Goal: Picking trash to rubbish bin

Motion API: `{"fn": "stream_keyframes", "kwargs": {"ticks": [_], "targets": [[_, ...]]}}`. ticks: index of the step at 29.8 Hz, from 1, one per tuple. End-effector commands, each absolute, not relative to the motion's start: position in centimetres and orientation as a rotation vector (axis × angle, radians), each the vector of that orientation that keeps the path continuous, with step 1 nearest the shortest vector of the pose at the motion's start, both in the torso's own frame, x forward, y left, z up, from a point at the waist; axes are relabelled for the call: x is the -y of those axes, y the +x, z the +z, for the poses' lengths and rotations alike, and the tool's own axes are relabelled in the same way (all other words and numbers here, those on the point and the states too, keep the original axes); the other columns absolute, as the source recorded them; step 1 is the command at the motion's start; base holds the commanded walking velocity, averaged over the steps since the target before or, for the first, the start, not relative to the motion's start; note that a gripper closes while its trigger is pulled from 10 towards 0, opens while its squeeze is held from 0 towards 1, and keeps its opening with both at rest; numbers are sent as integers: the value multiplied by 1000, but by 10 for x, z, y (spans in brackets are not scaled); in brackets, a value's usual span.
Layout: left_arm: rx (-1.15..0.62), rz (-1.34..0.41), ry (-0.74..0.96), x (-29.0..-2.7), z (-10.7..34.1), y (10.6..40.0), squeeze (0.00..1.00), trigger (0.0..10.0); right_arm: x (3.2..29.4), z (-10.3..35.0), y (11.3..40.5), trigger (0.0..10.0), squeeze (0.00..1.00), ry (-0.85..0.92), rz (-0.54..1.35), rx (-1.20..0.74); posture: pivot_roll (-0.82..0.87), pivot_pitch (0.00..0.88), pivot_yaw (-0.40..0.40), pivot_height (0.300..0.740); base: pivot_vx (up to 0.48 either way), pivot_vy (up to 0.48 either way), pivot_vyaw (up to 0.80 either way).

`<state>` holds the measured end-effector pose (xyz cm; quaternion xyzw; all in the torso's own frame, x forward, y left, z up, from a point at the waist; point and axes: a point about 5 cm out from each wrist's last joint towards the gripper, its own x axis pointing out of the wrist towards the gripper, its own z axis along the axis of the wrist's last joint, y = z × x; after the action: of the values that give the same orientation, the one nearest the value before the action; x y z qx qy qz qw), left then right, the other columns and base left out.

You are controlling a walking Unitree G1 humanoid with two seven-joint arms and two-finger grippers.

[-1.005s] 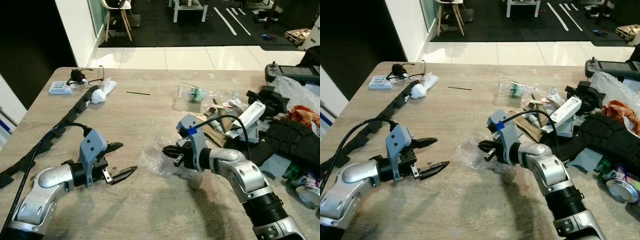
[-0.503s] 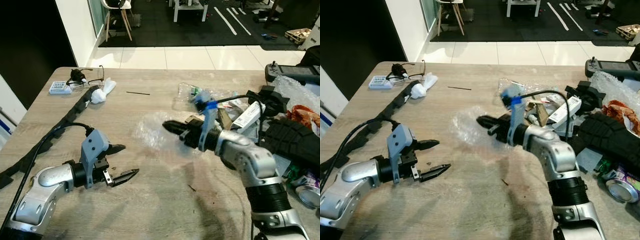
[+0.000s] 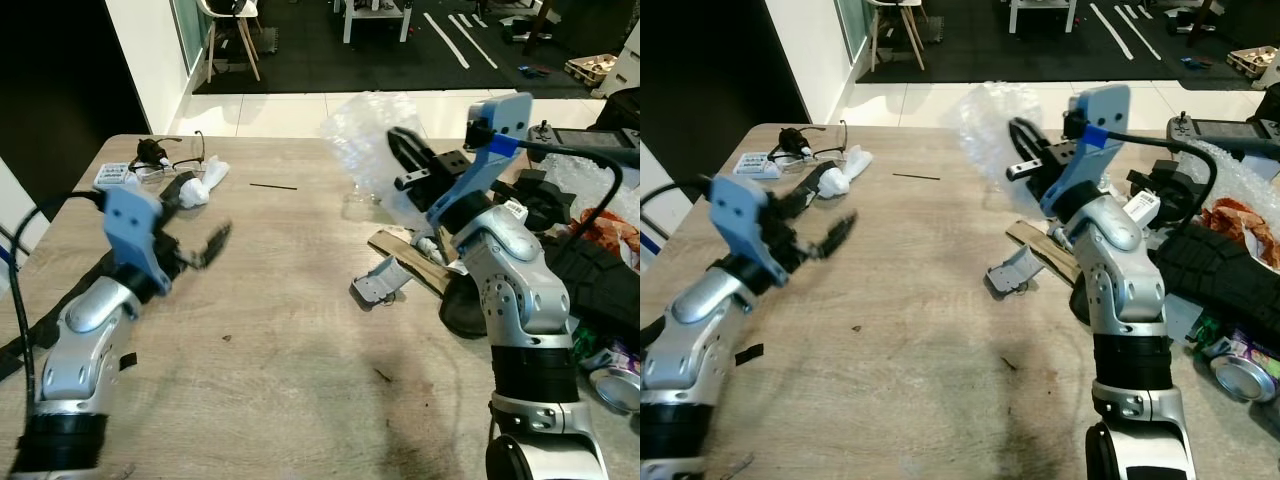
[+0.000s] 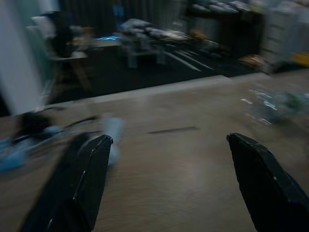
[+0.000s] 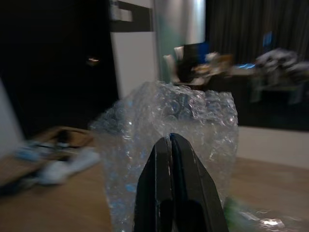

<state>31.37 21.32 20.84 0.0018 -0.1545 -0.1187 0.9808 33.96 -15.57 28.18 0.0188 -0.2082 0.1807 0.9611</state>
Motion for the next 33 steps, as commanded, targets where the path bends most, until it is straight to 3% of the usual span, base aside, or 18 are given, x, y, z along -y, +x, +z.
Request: {"fn": "stream_keyframes", "kwargs": {"ticks": [1,7,18,33], "targets": [[294,-180,-33,-214,204,314,0,10000,152,278,338,10000,0,-22,342,444,9,130,35,740,0,0,0],[327,-146,59,-189,202,318,0,10000,139,265,332,10000,0,-200,301,532,10,128,28,740,0,0,0],[334,-107,72,-181,207,322,0,10000,141,246,330,10000,0,-111,254,517,14,133,22,740,0,0,-644],[310,-81,85,-180,206,324,0,10000,133,242,333,10000,0,-107,282,518,20,125,21,740,0,0,0]]}}
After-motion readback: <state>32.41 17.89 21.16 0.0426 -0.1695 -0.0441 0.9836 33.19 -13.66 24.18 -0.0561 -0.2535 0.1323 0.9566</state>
